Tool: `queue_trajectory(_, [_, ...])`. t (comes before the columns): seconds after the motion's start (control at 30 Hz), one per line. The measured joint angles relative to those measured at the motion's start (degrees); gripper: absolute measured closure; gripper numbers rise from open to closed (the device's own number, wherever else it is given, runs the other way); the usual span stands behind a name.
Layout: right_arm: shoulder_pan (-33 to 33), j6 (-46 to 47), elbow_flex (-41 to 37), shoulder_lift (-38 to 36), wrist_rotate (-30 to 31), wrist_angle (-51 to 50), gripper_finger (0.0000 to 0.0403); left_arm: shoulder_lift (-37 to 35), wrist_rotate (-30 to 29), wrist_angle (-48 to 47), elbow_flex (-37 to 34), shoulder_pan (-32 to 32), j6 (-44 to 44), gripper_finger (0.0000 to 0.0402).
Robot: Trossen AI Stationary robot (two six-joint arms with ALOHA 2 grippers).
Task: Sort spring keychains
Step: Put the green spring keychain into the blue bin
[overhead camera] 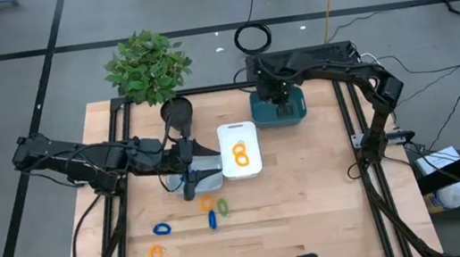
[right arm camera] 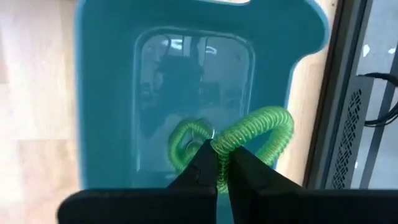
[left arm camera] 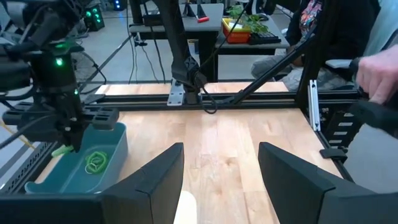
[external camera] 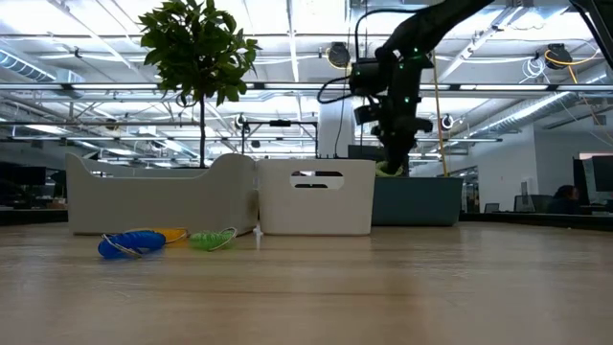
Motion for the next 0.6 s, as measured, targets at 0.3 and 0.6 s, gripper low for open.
queue_trajectory(0.3, [0.0,-1.4,-8.7,0.0,0.0,8.9,0.0402,0.0,0.0,-0.4,0.0,0.0,-0.9,0.0185])
queue_trajectory(0.6, [-0.5,-4.0,-12.2,0.0,3.0,14.4,0.0402,0.0,0.0,-0.4,0.0,0.0,-1.3,0.0185])
